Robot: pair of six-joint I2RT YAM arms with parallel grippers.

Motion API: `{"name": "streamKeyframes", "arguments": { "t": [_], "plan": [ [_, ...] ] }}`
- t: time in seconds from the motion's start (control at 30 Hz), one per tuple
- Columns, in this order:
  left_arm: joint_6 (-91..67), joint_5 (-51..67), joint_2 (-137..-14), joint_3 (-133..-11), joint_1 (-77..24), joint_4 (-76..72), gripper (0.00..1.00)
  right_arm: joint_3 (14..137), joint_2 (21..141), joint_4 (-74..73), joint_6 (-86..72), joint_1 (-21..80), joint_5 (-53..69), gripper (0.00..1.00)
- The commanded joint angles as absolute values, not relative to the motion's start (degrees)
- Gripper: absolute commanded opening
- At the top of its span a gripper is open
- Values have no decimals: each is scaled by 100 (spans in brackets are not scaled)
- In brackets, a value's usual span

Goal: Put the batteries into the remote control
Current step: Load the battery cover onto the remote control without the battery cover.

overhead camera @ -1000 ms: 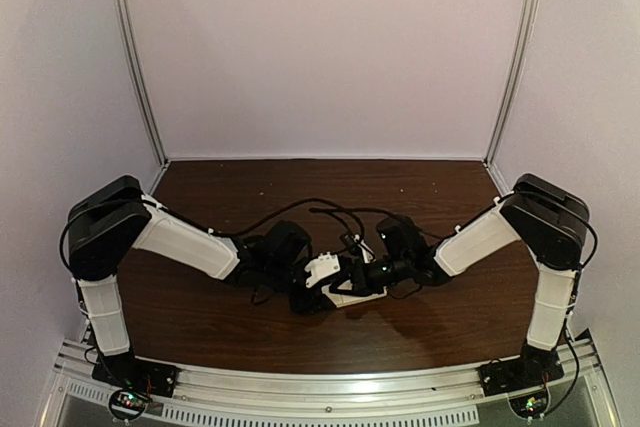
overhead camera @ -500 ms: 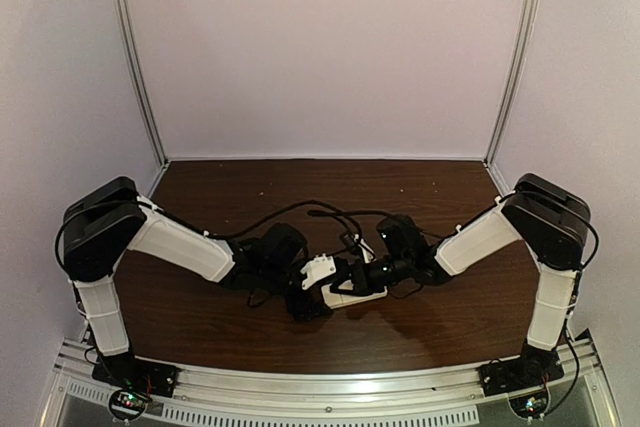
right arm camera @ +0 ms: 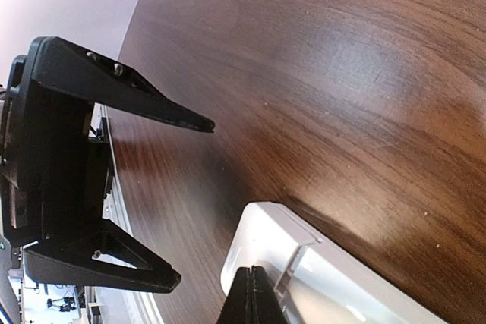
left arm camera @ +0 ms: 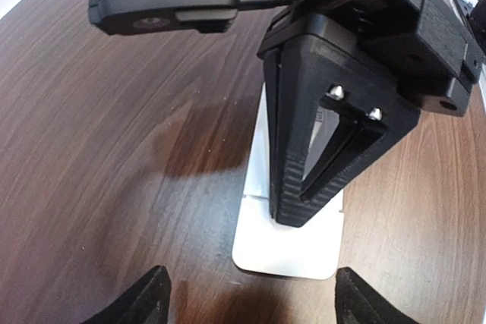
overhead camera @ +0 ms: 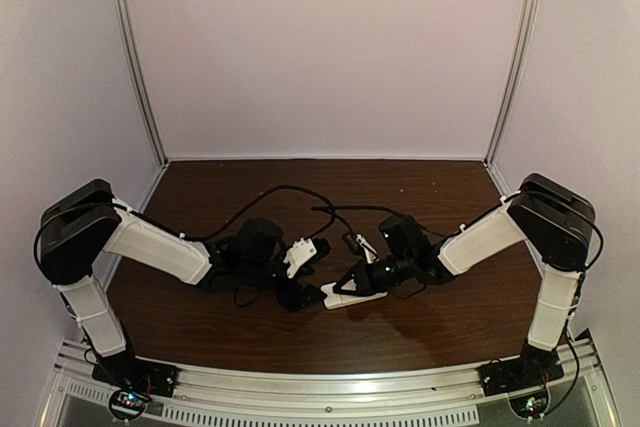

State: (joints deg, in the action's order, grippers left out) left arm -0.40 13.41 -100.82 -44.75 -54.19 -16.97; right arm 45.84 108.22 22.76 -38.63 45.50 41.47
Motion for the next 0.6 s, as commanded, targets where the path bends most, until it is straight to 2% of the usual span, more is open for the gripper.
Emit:
{"name": "streamKeyframes", "arguments": {
  "t": [0.0, 0.57],
  "plan": [
    [-912, 1371, -9952, -4274, -5378, -2330, 74, 4311, 10986, 1327, -3697, 4500, 3685, 0],
    [-2591, 1282, -10403, -4343, -5403, -2388, 59, 4269, 10907, 1034, -3448, 4509, 3501, 0]
  ]
}}
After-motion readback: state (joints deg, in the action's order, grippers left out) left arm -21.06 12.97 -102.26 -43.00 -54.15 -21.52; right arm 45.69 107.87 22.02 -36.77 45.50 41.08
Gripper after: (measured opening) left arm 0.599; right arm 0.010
